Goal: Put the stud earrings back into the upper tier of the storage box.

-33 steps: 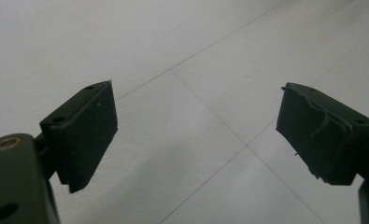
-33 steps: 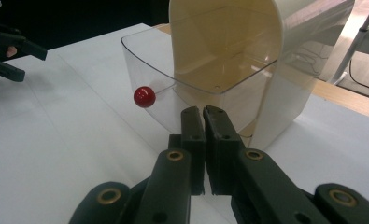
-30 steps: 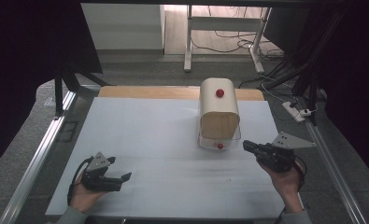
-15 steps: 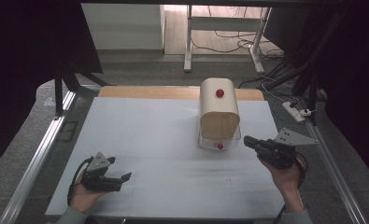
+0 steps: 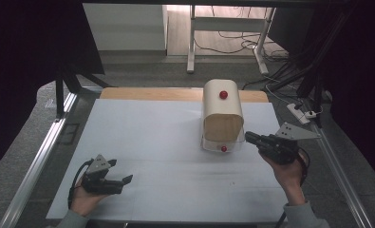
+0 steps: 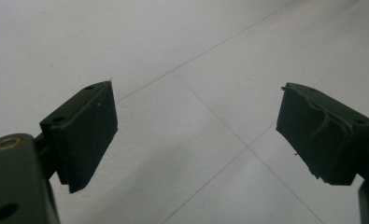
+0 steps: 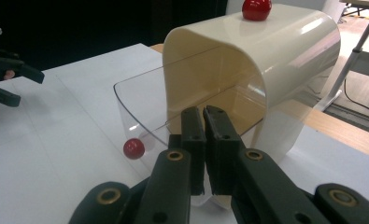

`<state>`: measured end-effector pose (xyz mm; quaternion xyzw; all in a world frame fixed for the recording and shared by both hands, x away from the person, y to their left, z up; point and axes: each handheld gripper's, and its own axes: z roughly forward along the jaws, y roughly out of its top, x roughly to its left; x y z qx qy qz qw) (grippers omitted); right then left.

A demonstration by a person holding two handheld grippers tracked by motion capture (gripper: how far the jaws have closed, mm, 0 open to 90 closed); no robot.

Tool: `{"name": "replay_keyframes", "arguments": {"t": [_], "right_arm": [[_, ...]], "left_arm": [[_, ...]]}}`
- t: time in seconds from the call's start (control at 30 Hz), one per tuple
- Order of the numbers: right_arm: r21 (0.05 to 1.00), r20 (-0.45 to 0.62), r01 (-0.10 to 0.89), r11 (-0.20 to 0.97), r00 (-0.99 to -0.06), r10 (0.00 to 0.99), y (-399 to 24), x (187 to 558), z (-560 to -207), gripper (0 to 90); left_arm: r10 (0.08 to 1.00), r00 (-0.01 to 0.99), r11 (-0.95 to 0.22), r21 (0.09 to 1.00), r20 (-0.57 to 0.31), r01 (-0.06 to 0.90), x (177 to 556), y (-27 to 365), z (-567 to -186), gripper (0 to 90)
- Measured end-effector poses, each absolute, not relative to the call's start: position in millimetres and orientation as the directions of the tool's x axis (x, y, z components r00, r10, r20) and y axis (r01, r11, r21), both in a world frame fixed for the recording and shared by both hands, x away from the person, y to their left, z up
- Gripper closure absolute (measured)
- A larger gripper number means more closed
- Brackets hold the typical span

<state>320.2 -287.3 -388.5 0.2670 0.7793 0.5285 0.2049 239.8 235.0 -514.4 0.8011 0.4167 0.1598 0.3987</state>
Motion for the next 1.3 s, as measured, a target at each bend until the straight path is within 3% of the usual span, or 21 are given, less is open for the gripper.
{"name": "replay_keyframes", "arguments": {"t": [1.2,1.3], "right_arm": [[0.891,-0.063,0.238,0.388,-0.78,0.623,-239,366,-384,85.5],[0.89,-0.071,0.231,0.392,-0.781,0.621,-238,366,-384,79.6]], "left_arm": [[0.796,0.601,-0.337,0.77,-0.075,0.542,239,235,-515,12.3],[0.796,0.6,-0.336,0.77,-0.076,0.543,239,235,-516,12.3]]}}
